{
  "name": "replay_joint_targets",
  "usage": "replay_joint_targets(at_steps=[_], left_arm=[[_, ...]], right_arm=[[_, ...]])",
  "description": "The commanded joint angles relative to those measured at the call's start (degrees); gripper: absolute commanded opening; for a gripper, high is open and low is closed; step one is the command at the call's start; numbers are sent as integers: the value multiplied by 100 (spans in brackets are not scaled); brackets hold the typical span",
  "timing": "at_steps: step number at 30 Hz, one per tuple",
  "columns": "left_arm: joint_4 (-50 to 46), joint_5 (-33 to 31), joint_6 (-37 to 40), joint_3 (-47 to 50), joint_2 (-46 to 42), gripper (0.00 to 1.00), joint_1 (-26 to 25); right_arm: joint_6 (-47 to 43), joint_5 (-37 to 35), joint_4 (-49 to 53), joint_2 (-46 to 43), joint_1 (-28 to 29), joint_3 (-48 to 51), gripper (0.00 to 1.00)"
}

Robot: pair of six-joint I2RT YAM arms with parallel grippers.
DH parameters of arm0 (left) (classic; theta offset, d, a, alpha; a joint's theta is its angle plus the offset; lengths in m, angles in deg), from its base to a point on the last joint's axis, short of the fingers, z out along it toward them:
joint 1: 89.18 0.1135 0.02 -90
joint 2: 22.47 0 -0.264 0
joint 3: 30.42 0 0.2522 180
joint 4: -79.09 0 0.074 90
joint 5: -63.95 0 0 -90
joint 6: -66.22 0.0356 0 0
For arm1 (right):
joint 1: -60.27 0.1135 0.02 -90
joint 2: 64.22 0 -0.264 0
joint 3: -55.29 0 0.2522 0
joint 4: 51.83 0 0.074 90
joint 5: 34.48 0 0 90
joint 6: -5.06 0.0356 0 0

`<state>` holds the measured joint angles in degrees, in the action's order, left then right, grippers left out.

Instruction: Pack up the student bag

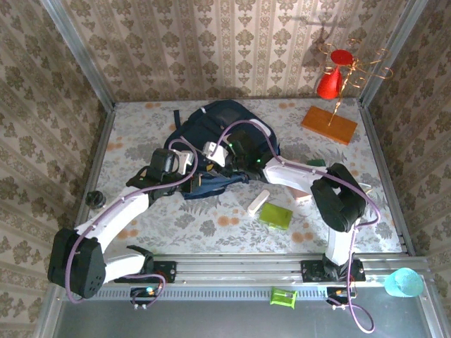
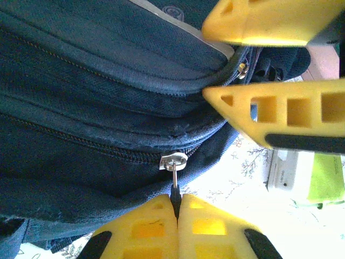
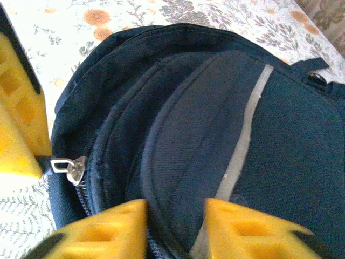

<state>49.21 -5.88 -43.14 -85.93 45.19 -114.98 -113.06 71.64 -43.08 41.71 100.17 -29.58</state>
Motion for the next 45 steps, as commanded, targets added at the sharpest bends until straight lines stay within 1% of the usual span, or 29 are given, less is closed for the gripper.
replay_joint_targets(at_steps=[1, 2, 4, 7, 13, 18, 20, 22, 25, 28, 30, 33, 35, 36, 40, 45], left_arm=[[-51, -18, 175, -120, -151, 0, 0], [-191, -146, 204, -166, -180, 0, 48], [-456, -363, 267, -248, -217, 0, 147], [-838, -502, 389, -387, -195, 0, 299], [-1394, -980, 547, -677, -176, 0, 384], [-1865, -1347, 737, -978, -87, 0, 626], [-2012, -1395, 790, -1099, -85, 0, 790], [-2106, -1313, 837, -1187, -64, 0, 976], [-2151, -916, 924, -1256, -13, 0, 1240], [-2098, -457, 880, -1203, 3, 0, 1200], [-1947, -275, 778, -1046, -86, 0, 1104], [-1838, -50, 707, -864, -219, 0, 1023], [-1860, -37, 765, -771, -292, 0, 958], [-1898, -55, 807, -742, -312, 0, 953], [-1975, -59, 907, -641, -239, 0, 916], [-1819, 109, 750, -501, -97, 0, 772]], right_arm=[[-260, -556, -26, 115, 9, -40, 19], [-293, -672, -29, 65, 9, -7, 14], [-356, -840, -134, -83, 0, 159, 6], [-487, -997, -376, -389, 0, 517, 0], [-917, -1243, -337, -793, -45, 945, 0], [-1156, -1350, -131, -1095, -259, 1255, 0], [-1130, -1440, -175, -1286, -407, 1415, 0], [-1030, -1432, -157, -1446, -553, 1503, 0], [-987, -1395, -244, -1588, -650, 1598, 4], [-844, -1500, -196, -1523, -650, 1500, 8], [-764, -1472, -165, -1483, -641, 1472, 12], [-541, -1580, -120, -1508, -598, 1475, 22], [-232, -1510, 18, -1628, -529, 1459, 29], [-104, -1427, 77, -1703, -483, 1470, 31], [219, -1280, 249, -1952, -69, 1518, 38], [412, -1191, 196, -1913, 535, 1521, 44]])
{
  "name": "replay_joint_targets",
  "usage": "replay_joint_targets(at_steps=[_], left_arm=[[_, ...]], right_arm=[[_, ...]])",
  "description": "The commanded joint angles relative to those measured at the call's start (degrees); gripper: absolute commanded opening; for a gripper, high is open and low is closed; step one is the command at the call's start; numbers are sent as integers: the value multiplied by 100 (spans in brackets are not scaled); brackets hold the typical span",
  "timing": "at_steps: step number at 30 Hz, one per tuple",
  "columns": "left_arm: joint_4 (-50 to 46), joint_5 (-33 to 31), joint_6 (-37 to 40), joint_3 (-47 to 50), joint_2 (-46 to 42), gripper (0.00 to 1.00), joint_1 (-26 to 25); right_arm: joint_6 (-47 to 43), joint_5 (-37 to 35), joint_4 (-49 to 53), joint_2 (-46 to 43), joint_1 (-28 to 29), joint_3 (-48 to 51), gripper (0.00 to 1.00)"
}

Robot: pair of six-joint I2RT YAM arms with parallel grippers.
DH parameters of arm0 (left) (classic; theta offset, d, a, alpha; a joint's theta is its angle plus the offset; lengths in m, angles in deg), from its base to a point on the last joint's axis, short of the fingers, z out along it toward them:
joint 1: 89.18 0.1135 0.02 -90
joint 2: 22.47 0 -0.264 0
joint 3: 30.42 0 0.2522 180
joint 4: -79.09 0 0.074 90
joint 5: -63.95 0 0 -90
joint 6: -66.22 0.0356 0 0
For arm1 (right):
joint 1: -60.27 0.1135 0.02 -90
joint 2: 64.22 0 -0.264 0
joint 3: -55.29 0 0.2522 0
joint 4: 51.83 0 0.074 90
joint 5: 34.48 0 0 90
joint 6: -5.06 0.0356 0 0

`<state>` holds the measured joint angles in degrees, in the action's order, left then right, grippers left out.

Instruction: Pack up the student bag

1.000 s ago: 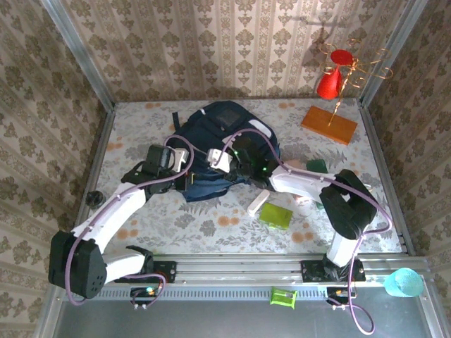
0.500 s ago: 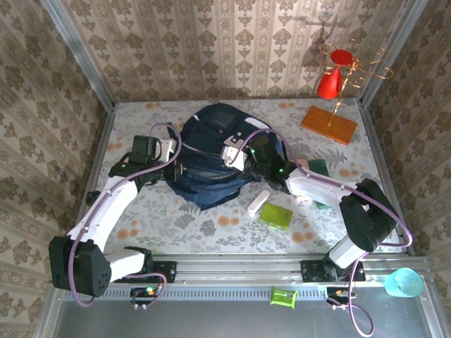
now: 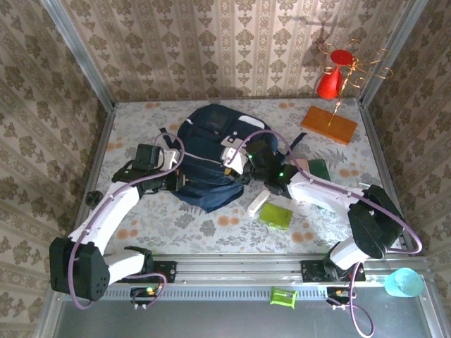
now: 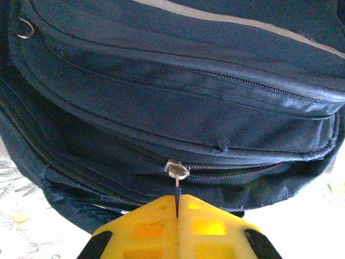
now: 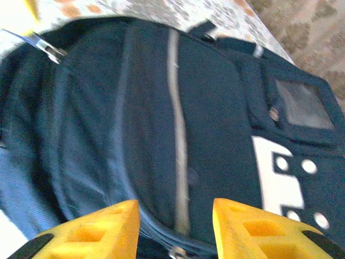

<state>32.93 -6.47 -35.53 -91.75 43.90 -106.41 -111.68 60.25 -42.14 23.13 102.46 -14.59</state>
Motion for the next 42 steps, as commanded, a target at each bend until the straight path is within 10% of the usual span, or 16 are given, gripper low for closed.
replay_joint_targets(at_steps=[1, 29, 42], left_arm=[[-175, 185, -25, 94, 41, 0, -95], [-204, 196, 43, 162, -129, 0, -131], [-242, 285, 160, 173, 226, 0, -224]], right_arm=[[268, -46, 55, -26, 411, 22, 44], [-379, -710, -107, 2054, 919, -1368, 35], [-39, -784, -805, 1509, 767, -753, 0]])
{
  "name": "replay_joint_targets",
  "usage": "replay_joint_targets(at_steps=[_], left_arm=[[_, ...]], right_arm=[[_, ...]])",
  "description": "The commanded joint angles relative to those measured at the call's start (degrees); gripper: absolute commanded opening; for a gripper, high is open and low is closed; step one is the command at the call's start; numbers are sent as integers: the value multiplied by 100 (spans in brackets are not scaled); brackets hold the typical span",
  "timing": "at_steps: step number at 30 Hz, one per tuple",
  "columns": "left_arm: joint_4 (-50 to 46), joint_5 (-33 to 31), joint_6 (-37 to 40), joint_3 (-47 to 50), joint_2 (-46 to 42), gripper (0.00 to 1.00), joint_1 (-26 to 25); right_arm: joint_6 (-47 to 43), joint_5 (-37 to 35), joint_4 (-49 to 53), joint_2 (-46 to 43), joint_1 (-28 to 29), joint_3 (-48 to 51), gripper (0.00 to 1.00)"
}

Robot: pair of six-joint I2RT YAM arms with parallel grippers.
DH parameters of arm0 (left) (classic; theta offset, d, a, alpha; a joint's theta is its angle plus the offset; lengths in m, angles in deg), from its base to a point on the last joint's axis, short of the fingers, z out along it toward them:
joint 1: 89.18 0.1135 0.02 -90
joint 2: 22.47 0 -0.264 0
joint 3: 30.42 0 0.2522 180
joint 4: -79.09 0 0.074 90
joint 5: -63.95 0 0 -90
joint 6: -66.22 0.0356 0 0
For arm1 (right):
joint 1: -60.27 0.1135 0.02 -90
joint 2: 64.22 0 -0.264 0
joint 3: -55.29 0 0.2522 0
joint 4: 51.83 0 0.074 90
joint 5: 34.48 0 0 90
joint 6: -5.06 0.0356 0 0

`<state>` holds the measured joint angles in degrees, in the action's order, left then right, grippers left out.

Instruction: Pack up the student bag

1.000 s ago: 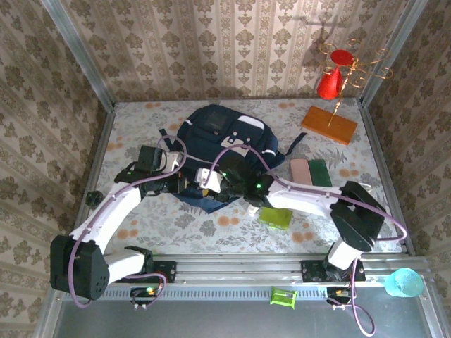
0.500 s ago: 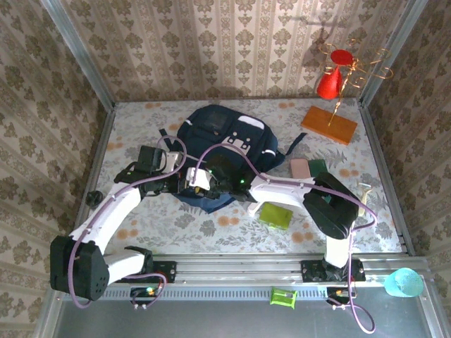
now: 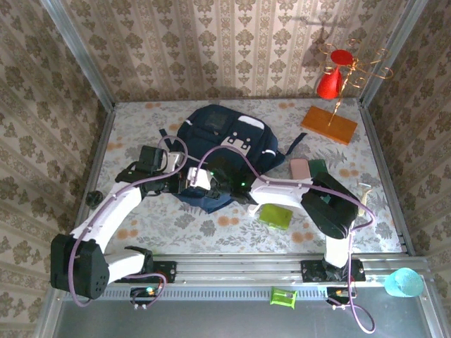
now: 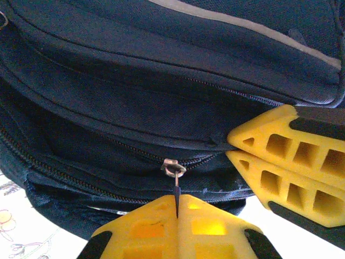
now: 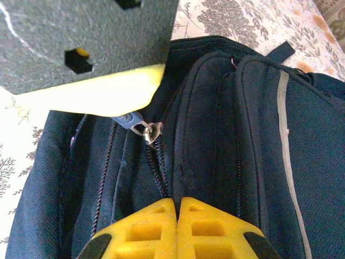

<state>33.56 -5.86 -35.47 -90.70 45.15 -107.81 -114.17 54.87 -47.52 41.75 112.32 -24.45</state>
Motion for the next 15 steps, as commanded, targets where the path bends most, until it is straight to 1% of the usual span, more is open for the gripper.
replay_joint_targets(at_steps=[1, 7, 10, 15], left_arm=[[-274, 296, 145, 66, 164, 0, -92], [-69, 713, 46, 70, 461, 0, -148], [-49, 741, 32, 64, 554, 5, -192], [-75, 693, 48, 73, 625, 10, -220]], right_arm=[[326, -155, -383, -424, -255, 325, 0], [844, 228, -899, -557, -285, 583, 0], [924, 257, -971, -526, -284, 577, 0], [919, 237, -953, -543, -288, 567, 0]])
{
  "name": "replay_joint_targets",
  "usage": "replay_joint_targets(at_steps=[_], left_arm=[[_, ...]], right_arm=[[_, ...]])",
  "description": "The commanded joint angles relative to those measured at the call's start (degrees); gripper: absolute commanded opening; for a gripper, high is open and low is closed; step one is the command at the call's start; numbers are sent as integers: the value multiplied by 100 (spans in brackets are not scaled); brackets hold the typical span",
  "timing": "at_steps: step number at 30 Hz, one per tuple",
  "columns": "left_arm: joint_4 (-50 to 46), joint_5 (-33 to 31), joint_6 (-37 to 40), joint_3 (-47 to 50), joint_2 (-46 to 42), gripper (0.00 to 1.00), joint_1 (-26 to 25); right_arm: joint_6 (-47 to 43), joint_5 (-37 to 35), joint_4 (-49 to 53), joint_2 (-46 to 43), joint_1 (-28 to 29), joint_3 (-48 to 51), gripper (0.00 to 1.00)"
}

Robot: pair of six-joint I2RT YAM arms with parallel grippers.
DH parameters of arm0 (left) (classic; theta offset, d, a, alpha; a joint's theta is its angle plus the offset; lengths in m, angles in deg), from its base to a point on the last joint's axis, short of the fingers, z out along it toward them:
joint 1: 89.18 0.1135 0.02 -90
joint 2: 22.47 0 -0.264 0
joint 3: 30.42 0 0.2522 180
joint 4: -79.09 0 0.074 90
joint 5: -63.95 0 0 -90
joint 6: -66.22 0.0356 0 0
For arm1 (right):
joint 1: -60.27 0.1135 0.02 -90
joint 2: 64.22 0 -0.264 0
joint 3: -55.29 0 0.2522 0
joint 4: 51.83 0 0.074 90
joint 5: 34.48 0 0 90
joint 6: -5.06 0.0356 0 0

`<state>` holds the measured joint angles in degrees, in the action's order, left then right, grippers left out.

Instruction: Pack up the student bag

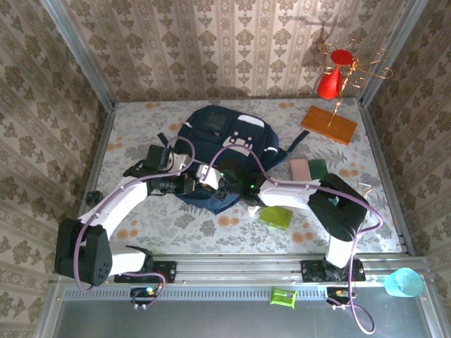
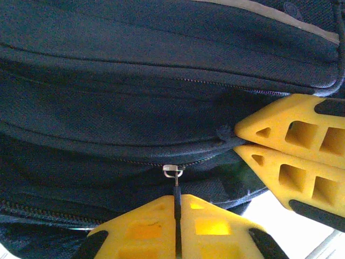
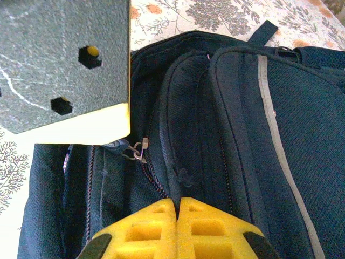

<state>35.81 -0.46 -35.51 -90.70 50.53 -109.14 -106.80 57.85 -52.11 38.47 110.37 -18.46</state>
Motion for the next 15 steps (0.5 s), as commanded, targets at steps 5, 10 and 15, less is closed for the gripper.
replay_joint_targets(at_steps=[5, 10, 15], left_arm=[[-361, 30, 71, 42, 150, 13, -113], [-413, -103, 118, 14, 196, 17, -148], [-336, -20, 59, 14, 231, 23, -152]], right_arm=[[184, -15, -468, -237, -92, -48, 0], [209, 5, -454, -258, -89, -48, 0], [256, 13, -459, -310, -90, -21, 0]])
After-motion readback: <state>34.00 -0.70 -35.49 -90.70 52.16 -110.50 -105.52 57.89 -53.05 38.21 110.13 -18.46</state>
